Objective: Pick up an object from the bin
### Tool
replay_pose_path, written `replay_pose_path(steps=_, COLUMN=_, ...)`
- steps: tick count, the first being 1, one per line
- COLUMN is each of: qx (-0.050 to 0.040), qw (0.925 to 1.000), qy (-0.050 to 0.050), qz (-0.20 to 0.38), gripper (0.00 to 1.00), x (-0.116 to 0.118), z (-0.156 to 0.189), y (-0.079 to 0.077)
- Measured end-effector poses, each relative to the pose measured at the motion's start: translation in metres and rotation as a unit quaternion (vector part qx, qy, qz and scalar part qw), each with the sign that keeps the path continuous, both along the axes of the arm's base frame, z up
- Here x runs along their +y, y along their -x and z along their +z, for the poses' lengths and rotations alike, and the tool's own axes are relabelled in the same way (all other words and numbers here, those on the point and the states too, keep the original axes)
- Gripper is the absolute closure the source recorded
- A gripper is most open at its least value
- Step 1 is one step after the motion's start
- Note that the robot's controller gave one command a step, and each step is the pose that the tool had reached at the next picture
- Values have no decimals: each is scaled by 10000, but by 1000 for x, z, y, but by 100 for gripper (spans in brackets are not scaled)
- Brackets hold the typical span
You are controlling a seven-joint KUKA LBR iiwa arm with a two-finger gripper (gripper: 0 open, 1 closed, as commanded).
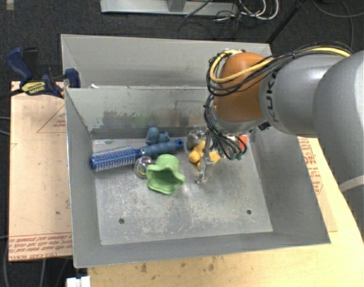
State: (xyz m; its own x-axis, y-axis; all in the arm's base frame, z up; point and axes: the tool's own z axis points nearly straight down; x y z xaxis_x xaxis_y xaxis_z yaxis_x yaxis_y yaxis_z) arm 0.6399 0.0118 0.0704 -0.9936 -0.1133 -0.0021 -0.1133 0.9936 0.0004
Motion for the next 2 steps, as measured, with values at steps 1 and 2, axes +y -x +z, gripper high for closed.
replay_pose_path(steps=1, qx=-20, qw=9976, qy=17, qz=689, gripper=0, x=-76, z=0, y=-18)
replay_pose_path(steps=2, qx=-3, qw=9979, qy=-13, qz=644, gripper=0, x=-23, z=0, y=-13)
